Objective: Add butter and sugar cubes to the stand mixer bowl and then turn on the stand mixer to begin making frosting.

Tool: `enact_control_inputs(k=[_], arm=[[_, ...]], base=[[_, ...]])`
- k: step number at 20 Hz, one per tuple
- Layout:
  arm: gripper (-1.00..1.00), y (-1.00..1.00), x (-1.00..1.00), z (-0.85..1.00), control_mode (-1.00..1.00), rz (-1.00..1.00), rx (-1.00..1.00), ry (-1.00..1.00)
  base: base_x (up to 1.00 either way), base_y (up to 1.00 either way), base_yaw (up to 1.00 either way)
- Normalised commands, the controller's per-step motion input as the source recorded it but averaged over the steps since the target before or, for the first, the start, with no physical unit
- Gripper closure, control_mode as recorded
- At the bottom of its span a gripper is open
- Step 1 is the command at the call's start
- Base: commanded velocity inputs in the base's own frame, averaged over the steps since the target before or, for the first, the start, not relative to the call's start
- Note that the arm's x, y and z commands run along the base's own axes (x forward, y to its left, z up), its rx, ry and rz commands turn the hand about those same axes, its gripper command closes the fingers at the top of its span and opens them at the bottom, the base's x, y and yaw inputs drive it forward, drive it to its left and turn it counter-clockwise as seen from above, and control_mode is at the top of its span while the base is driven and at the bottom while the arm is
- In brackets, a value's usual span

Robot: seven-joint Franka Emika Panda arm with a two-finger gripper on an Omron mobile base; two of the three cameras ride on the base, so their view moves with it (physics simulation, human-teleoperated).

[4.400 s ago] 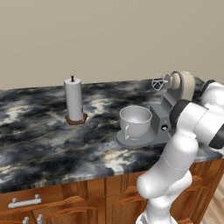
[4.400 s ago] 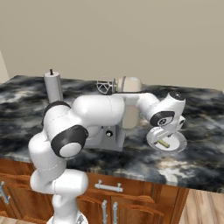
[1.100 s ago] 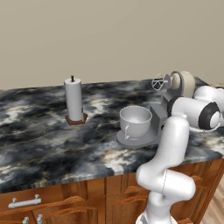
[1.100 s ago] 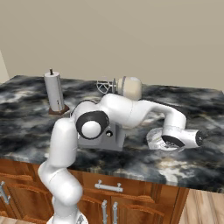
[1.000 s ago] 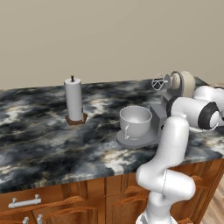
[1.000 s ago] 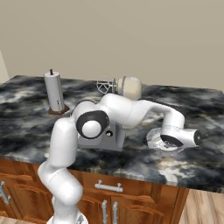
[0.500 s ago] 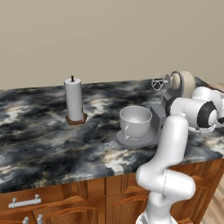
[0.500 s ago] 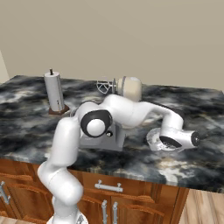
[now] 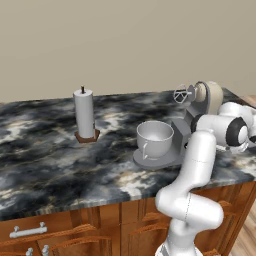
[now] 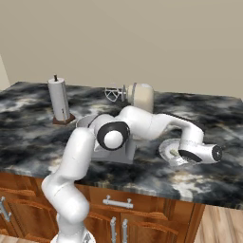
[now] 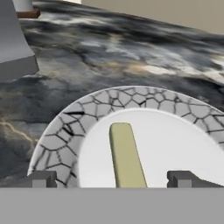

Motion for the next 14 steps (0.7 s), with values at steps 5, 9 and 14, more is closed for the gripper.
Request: enact_control_inputs(k=[5,9,14], arm=[[-1.00,-0.25,0.18,-0.13,-1.00,0.00,0.00,0.00],[-1.00,-0.12,0.08,-0.20,-1.00,0.00,-0.01,0.00],[-1.00,0.01,0.00,-0.37,-1.00,0.00,-0.05,0.01]], base=[[0.00,0.00,0.00],[0.00,0.00,0.00],[0.00,0.00,0.00]])
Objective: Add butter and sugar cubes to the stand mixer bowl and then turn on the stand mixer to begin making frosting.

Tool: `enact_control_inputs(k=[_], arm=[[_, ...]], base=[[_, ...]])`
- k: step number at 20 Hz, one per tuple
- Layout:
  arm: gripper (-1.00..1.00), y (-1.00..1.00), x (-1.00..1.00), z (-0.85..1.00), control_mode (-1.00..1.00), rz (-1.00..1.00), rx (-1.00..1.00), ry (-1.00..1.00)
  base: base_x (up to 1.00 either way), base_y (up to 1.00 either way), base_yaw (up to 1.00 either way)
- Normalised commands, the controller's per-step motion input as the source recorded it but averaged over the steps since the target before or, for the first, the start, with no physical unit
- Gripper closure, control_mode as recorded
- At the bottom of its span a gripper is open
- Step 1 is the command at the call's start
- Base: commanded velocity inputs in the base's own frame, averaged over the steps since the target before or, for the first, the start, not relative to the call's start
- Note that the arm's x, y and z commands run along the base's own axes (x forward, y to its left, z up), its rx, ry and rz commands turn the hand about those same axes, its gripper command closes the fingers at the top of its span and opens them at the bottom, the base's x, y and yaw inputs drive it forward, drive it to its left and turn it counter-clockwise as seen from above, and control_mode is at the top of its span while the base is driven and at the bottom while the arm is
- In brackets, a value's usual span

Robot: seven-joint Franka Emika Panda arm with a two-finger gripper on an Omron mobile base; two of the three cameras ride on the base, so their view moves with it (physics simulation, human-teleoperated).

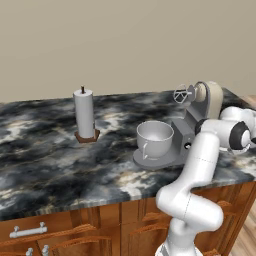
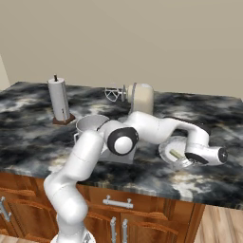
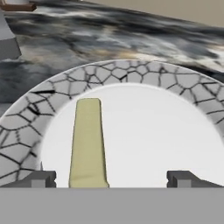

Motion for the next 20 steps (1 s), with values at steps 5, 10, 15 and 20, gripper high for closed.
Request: enact_control_inputs(k=[5,10,15,20], arm=[[-1.00,0.25,0.00,-0.35,-1.00,0.00,-0.07,0.04],[1.00,0.41,0.00,-0.45,-1.00,0.00,-0.11,0.10],[1.00,0.28,0.02,-0.51,-1.00,0.00,-0.09,0.19],[1.00,0.17,-0.02,-0.13,-1.00,0.00,-0.02,0.13]], base=[[0.00,0.00,0.00],[0.00,0.00,0.00],[0.00,0.00,0.00],[0.00,0.00,0.00]])
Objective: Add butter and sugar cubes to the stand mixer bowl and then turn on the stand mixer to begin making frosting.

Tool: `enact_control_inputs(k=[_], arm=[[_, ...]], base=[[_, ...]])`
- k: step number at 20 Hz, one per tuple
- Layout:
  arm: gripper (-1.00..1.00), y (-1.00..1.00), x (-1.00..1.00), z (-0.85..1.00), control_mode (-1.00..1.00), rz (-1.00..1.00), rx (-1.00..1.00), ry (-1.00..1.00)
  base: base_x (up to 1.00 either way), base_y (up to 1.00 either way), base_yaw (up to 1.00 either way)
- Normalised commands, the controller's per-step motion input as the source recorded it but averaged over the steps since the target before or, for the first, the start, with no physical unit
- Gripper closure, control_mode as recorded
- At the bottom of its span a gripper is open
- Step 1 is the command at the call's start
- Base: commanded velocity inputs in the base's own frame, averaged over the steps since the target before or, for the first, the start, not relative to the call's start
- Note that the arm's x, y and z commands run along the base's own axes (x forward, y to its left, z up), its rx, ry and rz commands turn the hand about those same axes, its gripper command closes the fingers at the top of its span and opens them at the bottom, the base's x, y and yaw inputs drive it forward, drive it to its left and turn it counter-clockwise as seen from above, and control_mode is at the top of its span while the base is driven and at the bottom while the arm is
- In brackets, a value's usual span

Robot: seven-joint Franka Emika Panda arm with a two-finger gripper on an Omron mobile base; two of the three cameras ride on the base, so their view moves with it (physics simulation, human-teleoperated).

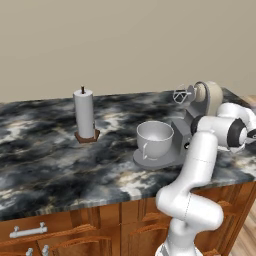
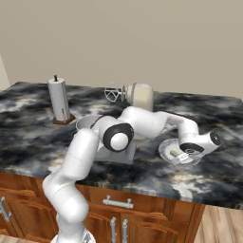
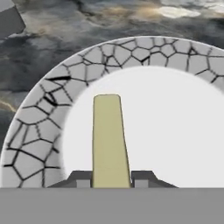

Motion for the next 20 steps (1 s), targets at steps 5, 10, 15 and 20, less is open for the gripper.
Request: enact_control_inputs(k=[5,10,15,20], arm=[[1.00,0.13,-0.36,0.56,-1.00,0.00,0.00,0.00],[1.00,0.36,-0.54,0.97,-1.00,0.00,0.00,0.00],[1.00,0.56,-0.61,0.99,-1.00,0.00,0.00,0.00],[1.00,0.71,-0.69,0.90,-1.00,0.00,0.00,0.00]], base=[[0.00,0.00,0.00],[0.00,0.00,0.00],[0.00,0.00,0.00],[0.00,0.00,0.00]])
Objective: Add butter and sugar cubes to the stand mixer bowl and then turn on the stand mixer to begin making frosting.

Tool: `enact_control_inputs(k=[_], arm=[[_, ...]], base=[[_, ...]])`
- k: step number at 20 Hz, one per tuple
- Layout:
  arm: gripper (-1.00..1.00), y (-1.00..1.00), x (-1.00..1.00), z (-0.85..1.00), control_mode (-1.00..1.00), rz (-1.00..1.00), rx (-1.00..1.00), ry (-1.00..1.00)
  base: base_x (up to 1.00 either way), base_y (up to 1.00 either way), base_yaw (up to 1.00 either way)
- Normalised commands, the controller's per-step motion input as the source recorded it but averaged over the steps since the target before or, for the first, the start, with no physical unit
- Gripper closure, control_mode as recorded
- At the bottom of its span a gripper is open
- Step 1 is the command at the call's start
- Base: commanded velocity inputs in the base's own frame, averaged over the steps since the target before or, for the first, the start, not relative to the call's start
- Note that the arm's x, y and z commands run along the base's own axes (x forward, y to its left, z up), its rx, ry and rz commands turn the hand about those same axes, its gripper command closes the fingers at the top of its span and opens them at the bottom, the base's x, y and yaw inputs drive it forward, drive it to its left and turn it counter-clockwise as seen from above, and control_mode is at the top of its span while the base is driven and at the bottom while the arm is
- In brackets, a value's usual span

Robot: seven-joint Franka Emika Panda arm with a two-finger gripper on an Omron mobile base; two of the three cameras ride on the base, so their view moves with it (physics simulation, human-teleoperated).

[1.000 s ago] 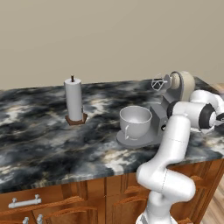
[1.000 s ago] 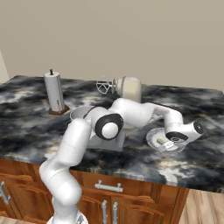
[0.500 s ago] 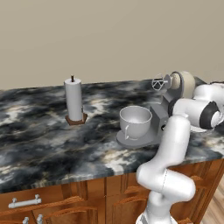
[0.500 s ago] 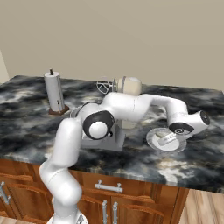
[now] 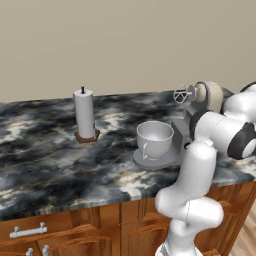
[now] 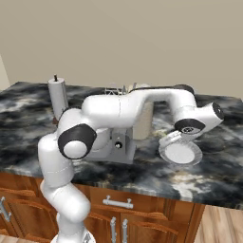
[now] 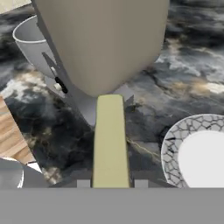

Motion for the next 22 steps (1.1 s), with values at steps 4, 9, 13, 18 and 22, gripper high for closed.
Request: enact_control_inputs(k=[4,9,13,18,22], arm=[[1.00,0.75,-0.79,0.73,-1.00,0.00,-0.04,0.00],[1.00,0.74,-0.87,0.61,-1.00,0.00,-0.08,0.00],[1.00,0.73,-0.97,0.53,-1.00,0.00,-0.10,0.00],[1.00,0.78,-0.89,0.43,-1.00,0.00,-0.12,0.00],[1.00,0.82,-0.65,0.37,-1.00,-0.01,-0.14,0.03]], base=[[0.00,0.00,0.00],[0.00,0.00,0.00],[0.00,0.00,0.00],[0.00,0.00,0.00],[0.00,0.00,0.00]])
